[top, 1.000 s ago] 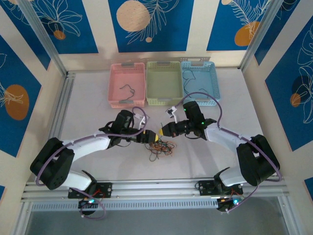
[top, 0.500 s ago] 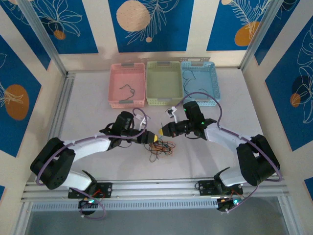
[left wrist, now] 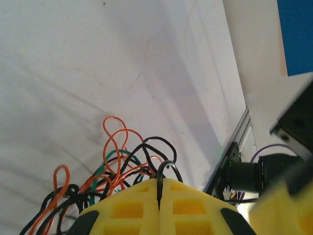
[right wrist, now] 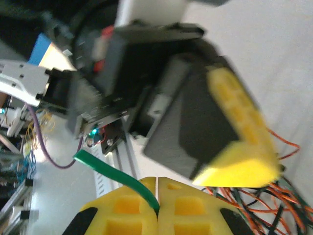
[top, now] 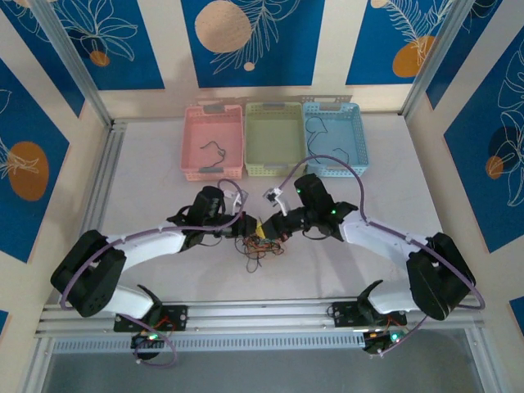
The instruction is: Untangle the cables
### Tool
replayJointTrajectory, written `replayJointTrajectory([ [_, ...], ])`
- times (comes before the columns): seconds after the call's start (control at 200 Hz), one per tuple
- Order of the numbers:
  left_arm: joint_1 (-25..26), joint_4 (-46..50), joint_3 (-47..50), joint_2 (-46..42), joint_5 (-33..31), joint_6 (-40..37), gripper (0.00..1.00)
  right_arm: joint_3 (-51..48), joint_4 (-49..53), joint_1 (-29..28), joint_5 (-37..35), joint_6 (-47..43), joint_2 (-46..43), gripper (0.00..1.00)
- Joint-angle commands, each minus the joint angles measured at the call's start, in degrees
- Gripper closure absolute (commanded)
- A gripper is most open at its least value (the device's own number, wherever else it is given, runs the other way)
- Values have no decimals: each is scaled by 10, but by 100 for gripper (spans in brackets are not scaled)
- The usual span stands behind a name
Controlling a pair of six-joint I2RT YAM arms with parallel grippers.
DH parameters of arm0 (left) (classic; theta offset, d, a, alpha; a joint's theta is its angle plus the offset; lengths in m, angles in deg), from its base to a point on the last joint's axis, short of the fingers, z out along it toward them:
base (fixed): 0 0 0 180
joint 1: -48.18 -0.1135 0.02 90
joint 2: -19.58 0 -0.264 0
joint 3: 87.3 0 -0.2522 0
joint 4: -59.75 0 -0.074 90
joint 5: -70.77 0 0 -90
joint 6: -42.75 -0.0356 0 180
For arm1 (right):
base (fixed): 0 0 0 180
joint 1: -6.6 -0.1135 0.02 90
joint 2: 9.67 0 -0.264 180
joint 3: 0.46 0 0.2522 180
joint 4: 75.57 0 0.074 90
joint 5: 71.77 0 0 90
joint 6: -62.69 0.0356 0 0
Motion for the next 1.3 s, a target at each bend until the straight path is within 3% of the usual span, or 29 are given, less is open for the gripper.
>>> replayJointTrajectory([
  [0.0, -10, -13, -7, 2, -38, 25, 100, 11, 20, -19, 32, -39, -26, 100],
  [0.215, -78, -36, 30, -29, -20, 60, 100, 8, 64, -50, 48, -72, -44, 100],
  [0.34, -131, -1, 38, -64, -9, 52, 100, 10, 75, -70, 43, -75, -45, 100],
  [0.49, -196, 61, 38, -112, 8, 25, 100, -3, 59, -54, 31, -61, -71, 100],
  [0.74, -282, 176, 36, -197, 21, -28, 100, -72, -24, 89, 8, 42, -178, 100],
  [0.94, -316, 221, 41, -233, 27, -49, 100, -117, -49, 202, -14, 121, -235, 100],
  [1.295, -365, 291, 29, -281, 35, -85, 100, -151, 4, 389, -64, 210, -286, 100],
])
